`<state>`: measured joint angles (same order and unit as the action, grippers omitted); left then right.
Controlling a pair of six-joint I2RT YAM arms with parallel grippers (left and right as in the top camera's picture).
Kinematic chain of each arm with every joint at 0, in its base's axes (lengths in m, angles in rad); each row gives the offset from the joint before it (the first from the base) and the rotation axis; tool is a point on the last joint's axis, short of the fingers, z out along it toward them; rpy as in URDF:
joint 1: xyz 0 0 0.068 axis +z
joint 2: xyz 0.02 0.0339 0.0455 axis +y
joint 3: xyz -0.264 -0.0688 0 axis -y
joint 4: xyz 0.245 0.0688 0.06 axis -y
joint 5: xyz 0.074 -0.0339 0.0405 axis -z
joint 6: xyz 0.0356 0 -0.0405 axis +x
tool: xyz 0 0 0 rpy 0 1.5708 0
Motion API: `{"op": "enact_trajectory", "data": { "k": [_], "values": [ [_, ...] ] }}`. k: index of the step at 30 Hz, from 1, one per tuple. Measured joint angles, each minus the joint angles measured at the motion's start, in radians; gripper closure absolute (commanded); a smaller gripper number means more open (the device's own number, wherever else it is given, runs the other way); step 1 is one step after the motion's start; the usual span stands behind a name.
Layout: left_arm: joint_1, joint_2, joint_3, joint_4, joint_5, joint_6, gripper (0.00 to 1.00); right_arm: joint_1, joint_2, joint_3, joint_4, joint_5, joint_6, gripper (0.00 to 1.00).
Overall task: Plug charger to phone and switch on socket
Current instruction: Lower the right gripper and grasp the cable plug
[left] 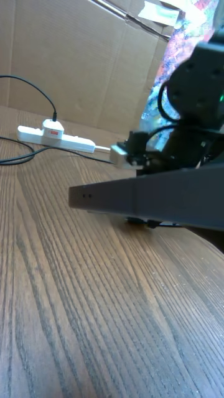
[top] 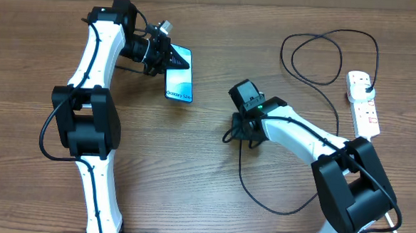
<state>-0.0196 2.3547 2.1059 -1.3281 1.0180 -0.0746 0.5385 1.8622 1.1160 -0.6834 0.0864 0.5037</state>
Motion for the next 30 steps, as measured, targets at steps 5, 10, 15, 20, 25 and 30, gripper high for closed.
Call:
{"op": "enact_trajectory", "data": {
  "k": [5,10,15,20,25,30],
  "values": [
    [-0.001,0.000,0.000,0.011,0.000,-0.003,0.96,0.000,-0.003,-0.022,-0.007,0.039,-0.004,0.57],
    [-0.007,0.000,0.000,0.049,0.000,-0.054,0.96,-0.033,-0.012,-0.023,-0.072,0.038,0.017,0.55],
    [-0.007,0.000,0.000,0.050,0.000,-0.069,0.96,-0.094,-0.012,-0.026,-0.042,0.034,0.020,0.51],
    [-0.007,0.000,0.000,0.050,0.000,-0.073,0.96,-0.098,-0.012,-0.029,-0.022,0.030,0.020,0.50],
    [-0.007,0.000,0.000,0.050,0.000,-0.073,0.96,-0.098,-0.012,-0.031,0.007,0.032,0.019,0.50],
    [-0.007,0.000,0.000,0.050,0.000,-0.073,0.96,-0.098,-0.012,-0.032,0.017,0.033,0.019,0.56]
  ]
}}
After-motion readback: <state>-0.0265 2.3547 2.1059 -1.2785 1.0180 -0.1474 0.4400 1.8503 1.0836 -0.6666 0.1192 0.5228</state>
